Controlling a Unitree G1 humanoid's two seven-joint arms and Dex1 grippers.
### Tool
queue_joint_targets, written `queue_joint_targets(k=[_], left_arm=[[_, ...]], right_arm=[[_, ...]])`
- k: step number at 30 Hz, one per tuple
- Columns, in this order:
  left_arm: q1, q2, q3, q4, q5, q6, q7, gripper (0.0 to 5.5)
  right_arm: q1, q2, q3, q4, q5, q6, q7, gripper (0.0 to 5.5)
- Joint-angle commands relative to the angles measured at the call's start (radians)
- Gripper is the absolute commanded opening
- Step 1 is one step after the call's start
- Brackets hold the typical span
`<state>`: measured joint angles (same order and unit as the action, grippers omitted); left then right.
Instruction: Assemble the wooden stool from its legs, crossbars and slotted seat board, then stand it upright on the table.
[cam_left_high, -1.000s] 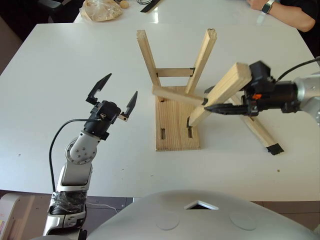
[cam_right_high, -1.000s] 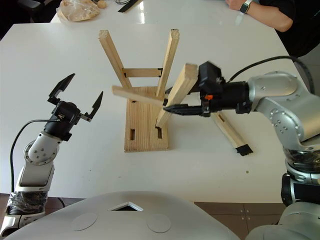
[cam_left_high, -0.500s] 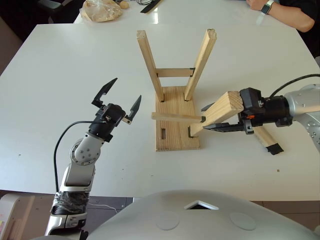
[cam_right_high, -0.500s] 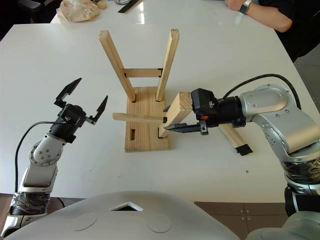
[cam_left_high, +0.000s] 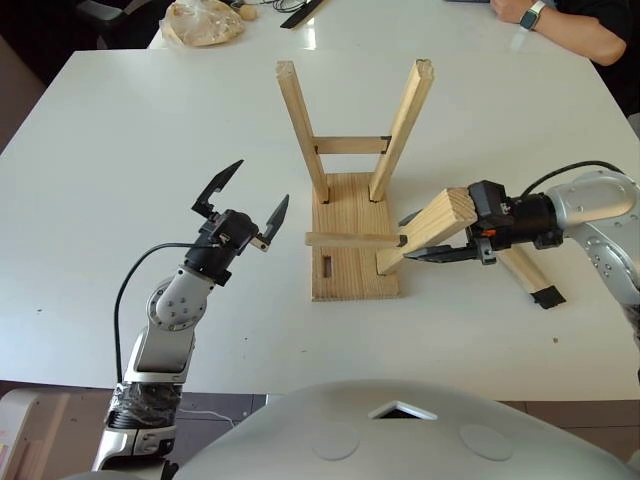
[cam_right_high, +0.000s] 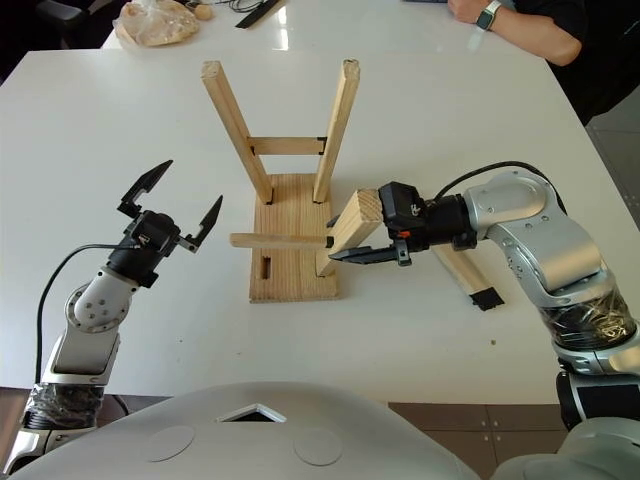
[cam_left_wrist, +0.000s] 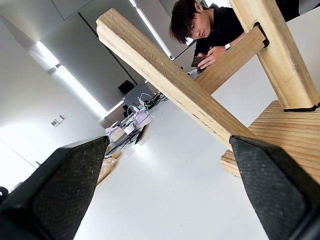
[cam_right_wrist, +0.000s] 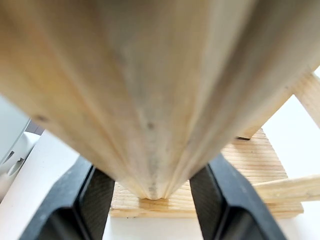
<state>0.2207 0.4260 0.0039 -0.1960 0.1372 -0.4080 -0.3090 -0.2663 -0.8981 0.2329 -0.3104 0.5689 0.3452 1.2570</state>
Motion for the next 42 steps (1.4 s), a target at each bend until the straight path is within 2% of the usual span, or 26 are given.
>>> queue_joint_targets(k=[1,8,15,16,21,26,30,32,34,36,38,42], left_arm=[[-0.021,0.001,-0.021,0.001,-0.001,0.018,-0.018,4.45],[-0.004,-0.004,-0.029,-0.008,-0.001,0.021,-0.017,4.45],[-0.022,-0.004,-0.032,0.01,0.001,0.024,-0.017,4.45],[-0.023,-0.003,-0.033,0.013,0.001,0.024,-0.017,4.45],[-0.028,-0.006,-0.039,0.02,0.008,0.029,-0.011,4.45],[-0.027,-0.009,-0.049,0.014,0.014,0.036,-0.008,4.45],[-0.002,-0.006,-0.052,0.002,0.022,0.037,-0.006,4.45],[0.03,-0.002,-0.053,-0.009,0.034,0.029,-0.004,4.45],[0.083,0.006,-0.047,-0.026,0.05,0.013,0.001,4.45],[0.146,0.01,-0.033,-0.043,0.059,0.001,0.01,4.45],[0.218,0.011,-0.016,-0.06,0.063,-0.01,0.019,4.45],[0.264,0.01,-0.016,-0.07,0.083,-0.027,0.021,4.45]], right_arm=[[0.062,-0.014,0.184,0.119,-0.224,0.021,0.007,2.04],[0.108,-0.072,0.253,0.099,-0.338,-0.121,0.007,2.04],[0.094,-0.055,0.206,0.037,-0.208,-0.026,-0.037,2.04],[0.087,-0.051,0.196,0.022,-0.179,0.0,-0.044,2.42],[0.047,-0.016,0.133,-0.01,-0.142,0.087,-0.078,3.12],[0.062,-0.049,0.069,-0.007,-0.159,0.088,-0.06,3.16],[0.194,-0.147,-0.046,-0.028,-0.184,0.037,-0.051,3.16],[0.303,-0.188,-0.145,-0.042,-0.187,0.017,-0.062,3.16],[0.429,-0.209,-0.281,-0.043,-0.186,0.009,-0.076,3.4],[0.521,-0.208,-0.386,-0.01,-0.2,-0.005,-0.092,3.69],[0.603,-0.195,-0.476,0.046,-0.228,-0.035,-0.107,3.69],[0.684,-0.149,-0.574,0.119,-0.231,-0.043,-0.133,3.69]])
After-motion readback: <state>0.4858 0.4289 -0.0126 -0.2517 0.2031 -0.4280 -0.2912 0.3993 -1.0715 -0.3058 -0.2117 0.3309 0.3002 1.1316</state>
